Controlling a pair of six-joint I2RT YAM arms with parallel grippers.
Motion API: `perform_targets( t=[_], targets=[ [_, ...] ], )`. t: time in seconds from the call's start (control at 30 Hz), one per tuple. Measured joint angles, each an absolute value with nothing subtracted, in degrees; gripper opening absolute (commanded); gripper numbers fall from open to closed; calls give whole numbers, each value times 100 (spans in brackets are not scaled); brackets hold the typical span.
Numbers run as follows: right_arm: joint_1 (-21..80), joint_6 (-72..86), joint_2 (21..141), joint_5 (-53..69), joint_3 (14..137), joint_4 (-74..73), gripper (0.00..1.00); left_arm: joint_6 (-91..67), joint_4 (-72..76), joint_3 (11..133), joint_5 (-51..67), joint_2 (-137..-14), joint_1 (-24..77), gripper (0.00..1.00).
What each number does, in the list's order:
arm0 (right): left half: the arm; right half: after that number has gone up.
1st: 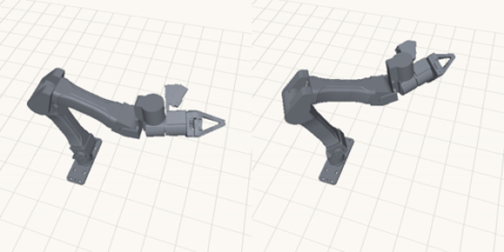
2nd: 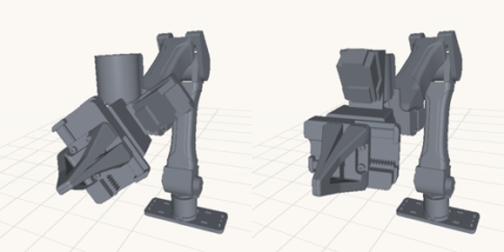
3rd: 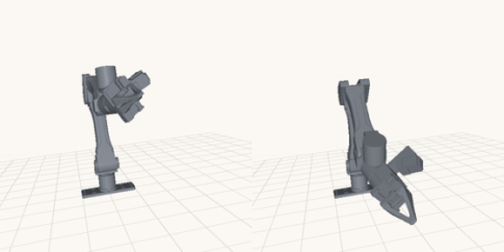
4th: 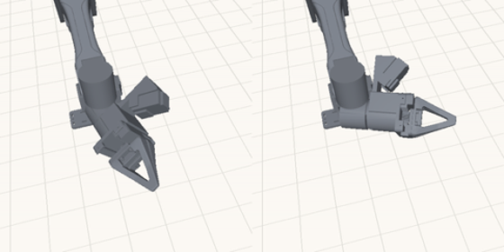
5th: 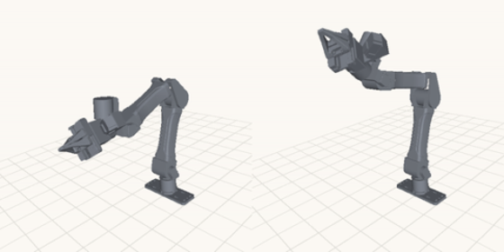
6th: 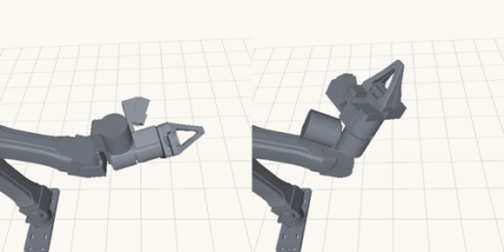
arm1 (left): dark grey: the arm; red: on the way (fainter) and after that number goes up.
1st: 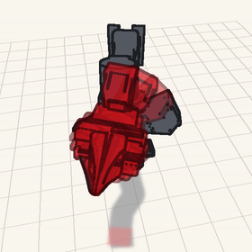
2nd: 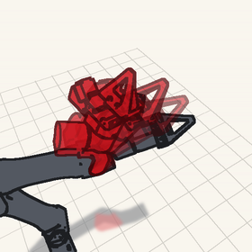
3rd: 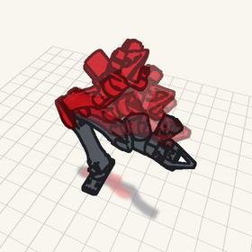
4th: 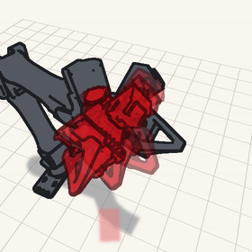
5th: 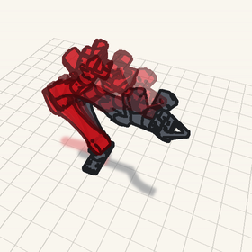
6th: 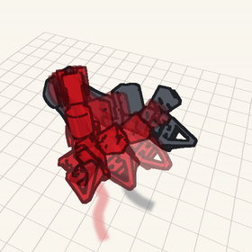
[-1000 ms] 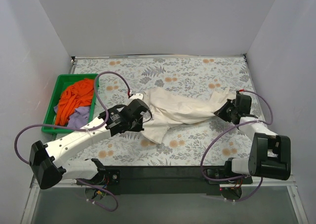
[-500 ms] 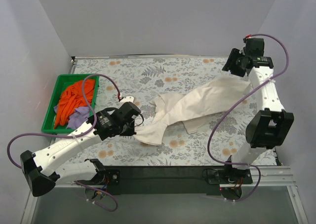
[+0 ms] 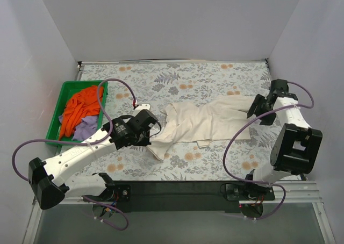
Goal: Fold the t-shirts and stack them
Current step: Flatten the tshirt out
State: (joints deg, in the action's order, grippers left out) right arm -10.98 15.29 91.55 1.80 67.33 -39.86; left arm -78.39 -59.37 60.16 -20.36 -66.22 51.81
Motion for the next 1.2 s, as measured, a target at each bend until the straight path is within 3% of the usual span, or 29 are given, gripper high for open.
perform_targets(
  t=[0.33, 0.93, 1.07, 1.2],
  targets=[
    [-1186, 1758, 8294, 113, 5006, -3459, 60, -7743, -5605, 5972, -2080, -6619, 5159, 0],
    [-663, 2418, 8665, -556, 4733, -2956, 56, -7714, -5435, 5653, -2073, -6541, 5148, 0],
    [-537, 2467, 8702, -768, 4735, -2961, 45, -7714, -5387, 5581, -2073, -6517, 5148, 0],
    [-384, 2530, 8739, -967, 4748, -2950, 26, -7714, -5358, 5572, -2071, -6517, 5148, 0]
  ],
)
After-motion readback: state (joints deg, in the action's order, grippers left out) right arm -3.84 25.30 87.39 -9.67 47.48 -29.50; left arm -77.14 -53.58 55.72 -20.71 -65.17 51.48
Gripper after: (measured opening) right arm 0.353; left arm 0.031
